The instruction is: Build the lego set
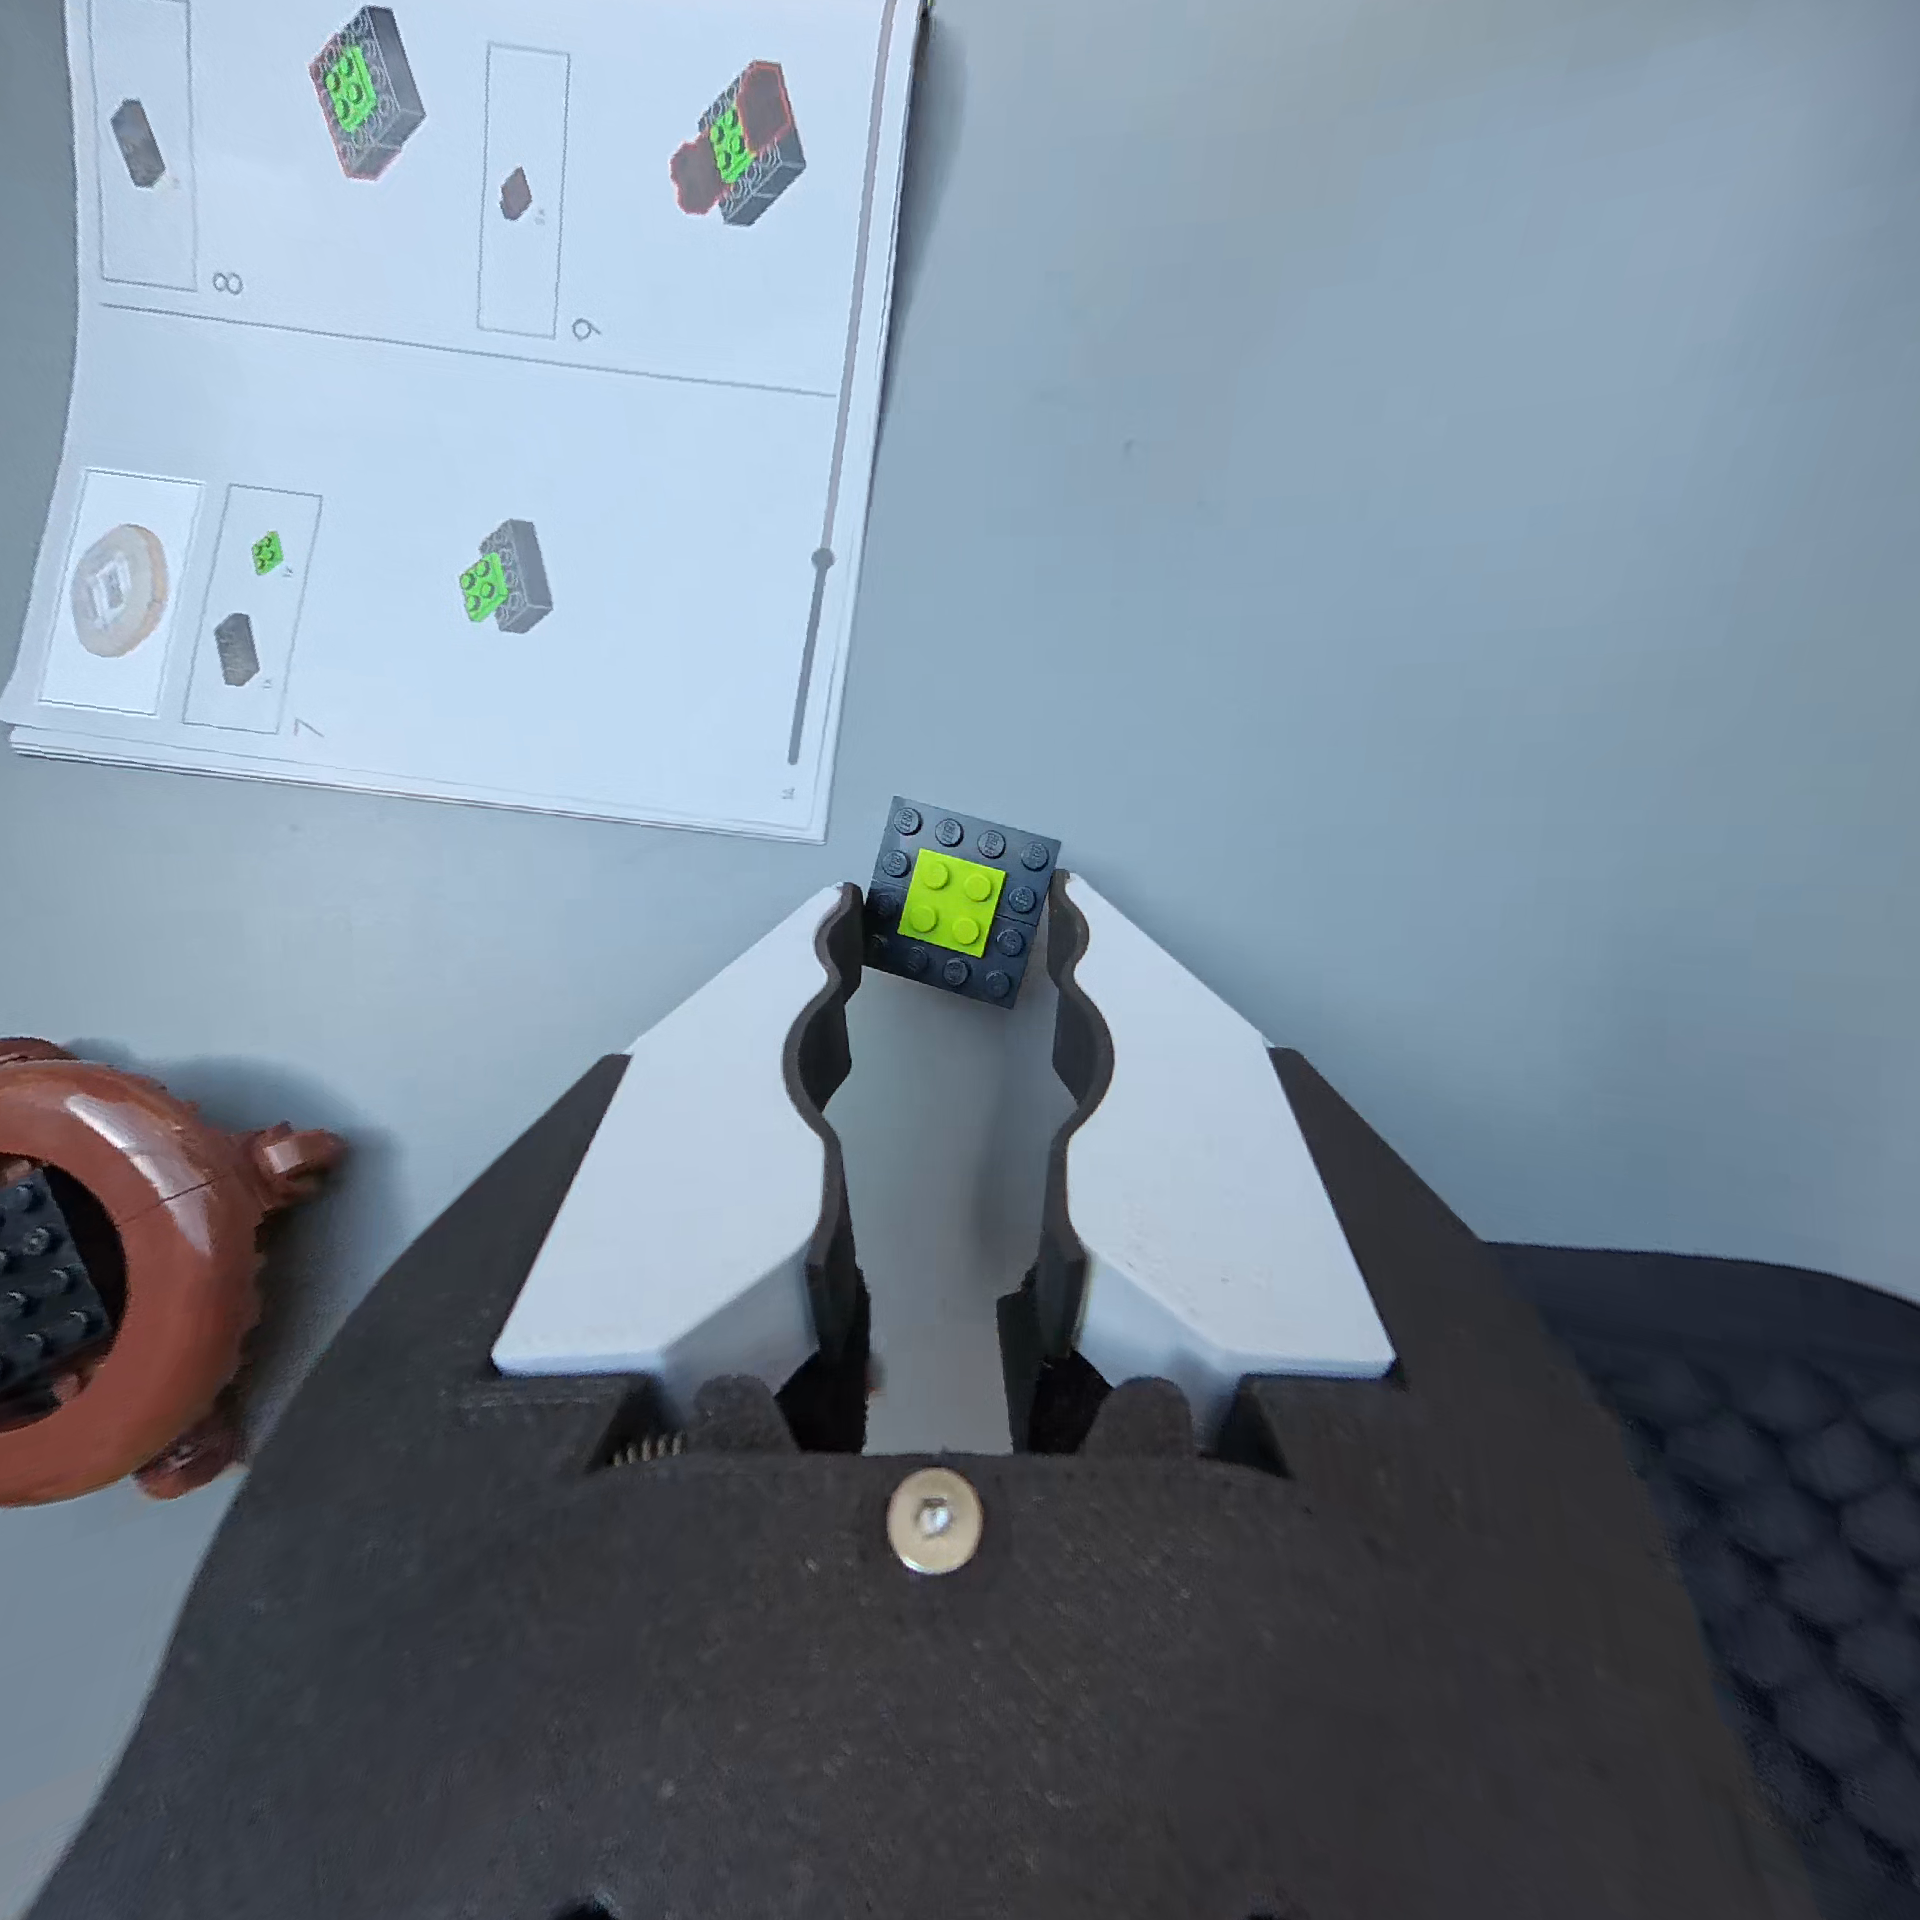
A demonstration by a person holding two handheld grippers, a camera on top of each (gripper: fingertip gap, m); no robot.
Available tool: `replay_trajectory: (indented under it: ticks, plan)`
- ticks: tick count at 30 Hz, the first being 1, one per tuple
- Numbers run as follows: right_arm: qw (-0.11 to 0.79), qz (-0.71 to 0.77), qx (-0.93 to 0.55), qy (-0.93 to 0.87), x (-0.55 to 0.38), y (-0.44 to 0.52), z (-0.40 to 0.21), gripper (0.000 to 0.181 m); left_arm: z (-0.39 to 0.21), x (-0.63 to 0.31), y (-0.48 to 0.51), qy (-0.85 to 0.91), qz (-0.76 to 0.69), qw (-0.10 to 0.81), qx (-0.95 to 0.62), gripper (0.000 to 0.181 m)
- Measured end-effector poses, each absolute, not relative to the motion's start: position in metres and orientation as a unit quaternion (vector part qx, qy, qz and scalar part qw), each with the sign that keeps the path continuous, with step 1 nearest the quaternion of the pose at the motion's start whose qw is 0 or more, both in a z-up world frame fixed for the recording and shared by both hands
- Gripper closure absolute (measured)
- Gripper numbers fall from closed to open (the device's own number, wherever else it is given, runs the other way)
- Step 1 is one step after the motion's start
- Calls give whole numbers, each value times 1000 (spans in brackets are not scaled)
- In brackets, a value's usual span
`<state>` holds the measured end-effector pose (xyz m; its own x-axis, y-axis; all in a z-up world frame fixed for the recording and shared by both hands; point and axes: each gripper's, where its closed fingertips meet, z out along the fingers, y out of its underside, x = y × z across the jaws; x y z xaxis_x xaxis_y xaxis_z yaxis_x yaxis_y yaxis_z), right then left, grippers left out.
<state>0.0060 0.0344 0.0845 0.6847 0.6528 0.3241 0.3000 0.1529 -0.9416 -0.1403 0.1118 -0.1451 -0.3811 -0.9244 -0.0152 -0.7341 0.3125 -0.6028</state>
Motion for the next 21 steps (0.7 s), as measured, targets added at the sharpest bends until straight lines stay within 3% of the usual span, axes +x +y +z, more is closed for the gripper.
replay_trajectory:
  ticks: [6,14,21]
  plan:
    - [613,100,-640,-452,28,67,132,166,-151,-125,81,770,-229,209,-558,147]
    - [553,120,-652,-505,49,91,86,166,-149,-118,76,754,-177,212,-595,147]
    - [557,165,-646,-495,54,94,81,166,-158,-121,78,746,-144,223,-611,147]
